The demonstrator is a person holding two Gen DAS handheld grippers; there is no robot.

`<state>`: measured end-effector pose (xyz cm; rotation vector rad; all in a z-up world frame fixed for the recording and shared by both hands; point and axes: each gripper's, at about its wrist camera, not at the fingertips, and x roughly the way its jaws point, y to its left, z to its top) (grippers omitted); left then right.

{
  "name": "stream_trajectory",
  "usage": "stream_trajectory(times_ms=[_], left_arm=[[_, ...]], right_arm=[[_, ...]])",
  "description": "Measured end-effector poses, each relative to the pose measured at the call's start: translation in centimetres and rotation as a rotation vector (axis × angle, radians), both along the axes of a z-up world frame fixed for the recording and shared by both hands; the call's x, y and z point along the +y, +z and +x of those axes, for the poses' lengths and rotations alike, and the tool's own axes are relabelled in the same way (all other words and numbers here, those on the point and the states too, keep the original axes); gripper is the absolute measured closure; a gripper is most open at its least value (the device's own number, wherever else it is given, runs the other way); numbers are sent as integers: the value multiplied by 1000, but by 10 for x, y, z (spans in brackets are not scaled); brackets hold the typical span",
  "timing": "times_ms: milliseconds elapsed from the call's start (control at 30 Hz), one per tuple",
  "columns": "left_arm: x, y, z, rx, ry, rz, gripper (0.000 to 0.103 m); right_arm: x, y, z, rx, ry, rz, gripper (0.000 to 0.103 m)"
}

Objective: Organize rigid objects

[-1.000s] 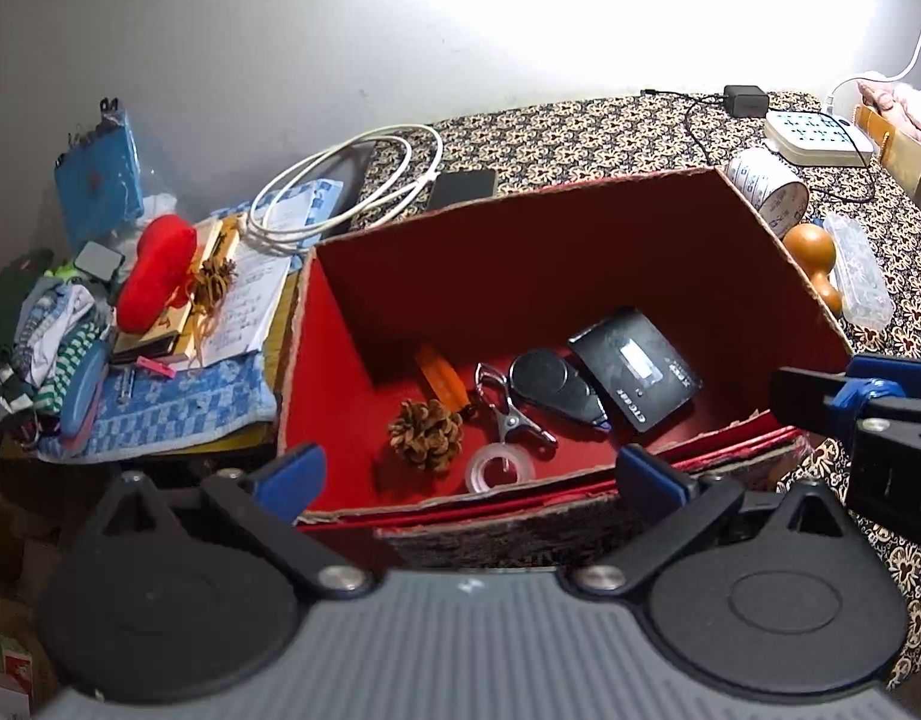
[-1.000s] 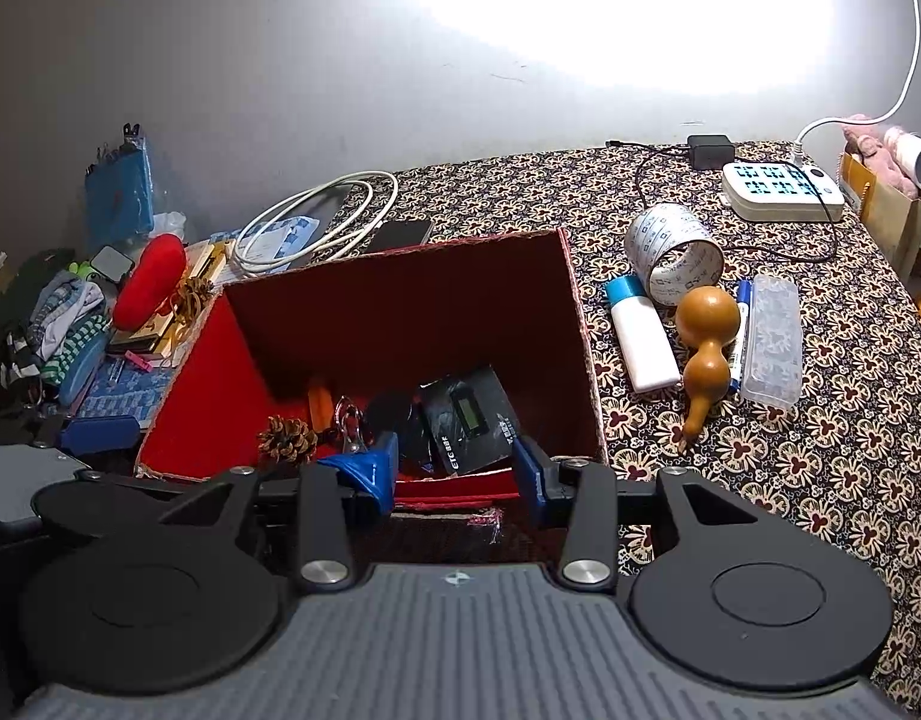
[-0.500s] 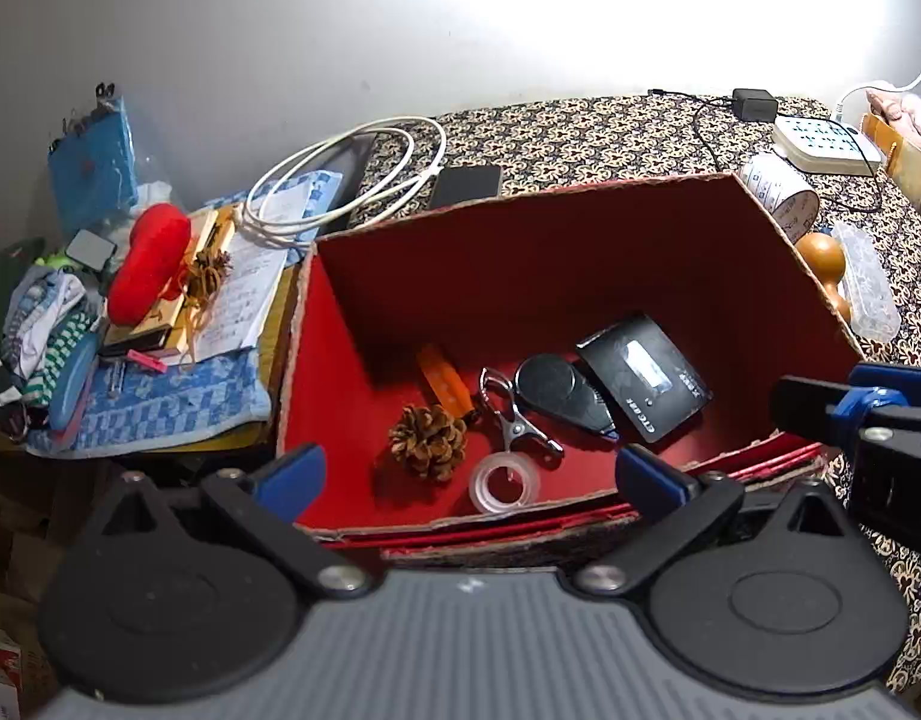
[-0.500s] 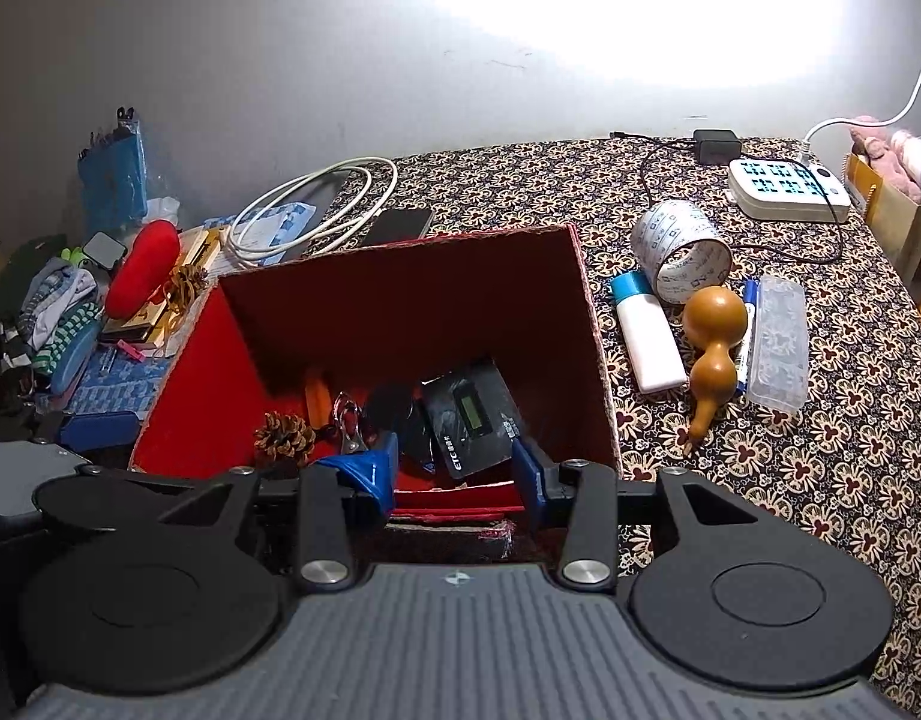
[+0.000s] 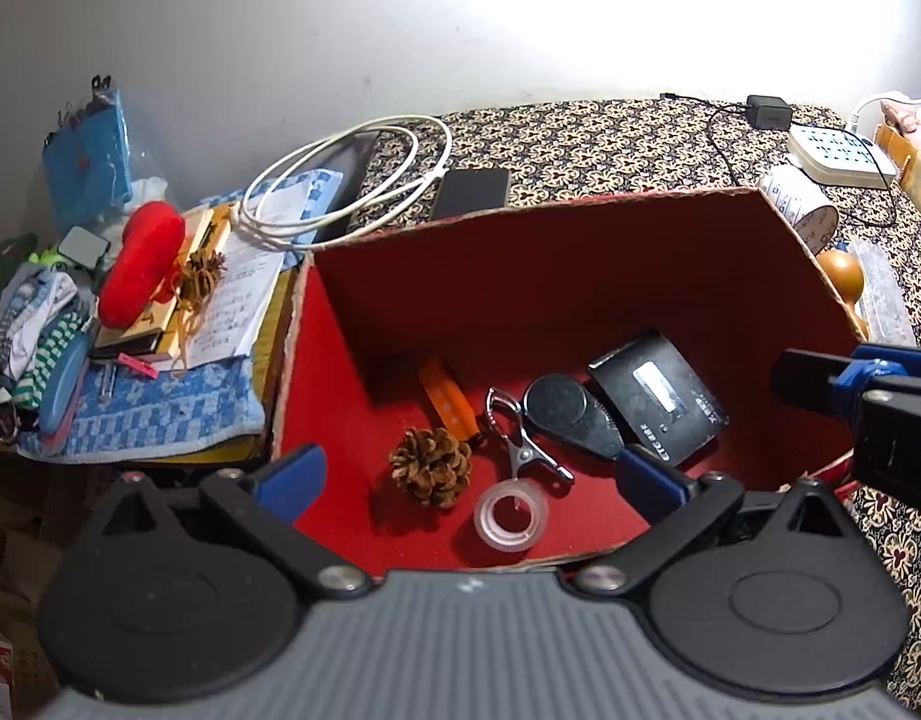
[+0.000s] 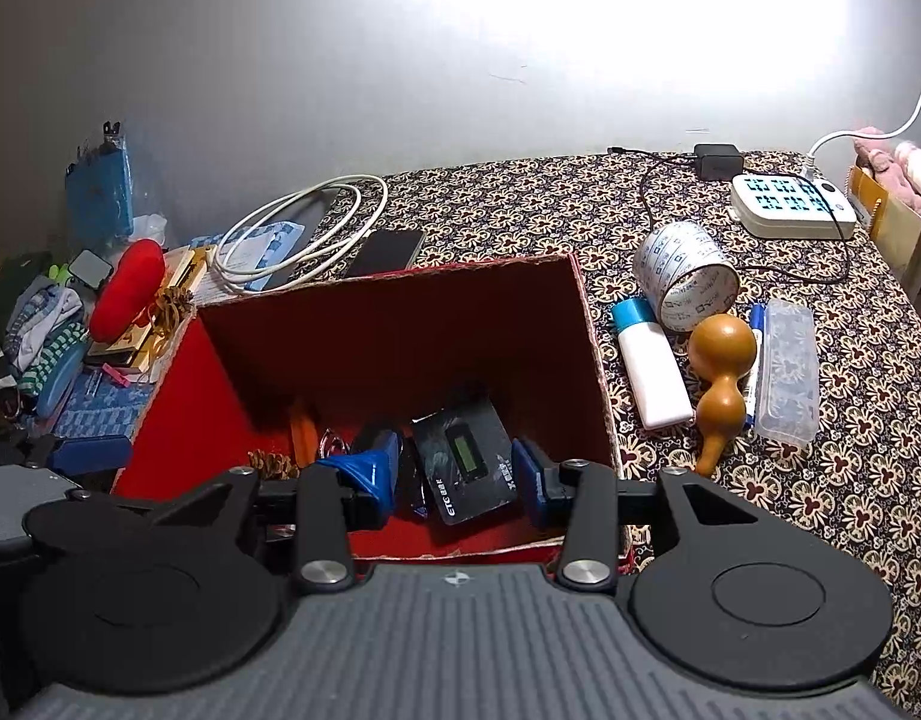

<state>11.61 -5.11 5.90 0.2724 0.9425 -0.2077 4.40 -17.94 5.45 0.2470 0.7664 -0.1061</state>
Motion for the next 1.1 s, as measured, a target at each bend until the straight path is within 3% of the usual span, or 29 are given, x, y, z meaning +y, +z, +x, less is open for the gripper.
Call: stream_trajectory(times_ms=[500,833,1100], left_arm=[[1,-15,21,-1,21,-35,0],[-6,-29,40,-27,13,-35,0],[-11,-40,62,-26,24,-36,0]], right_arm=[[-4,-16,31,15,24,-6,77],[-5,-27,58,-67,94,-12,77],[-12,-41,76,-74,89,-16,77]])
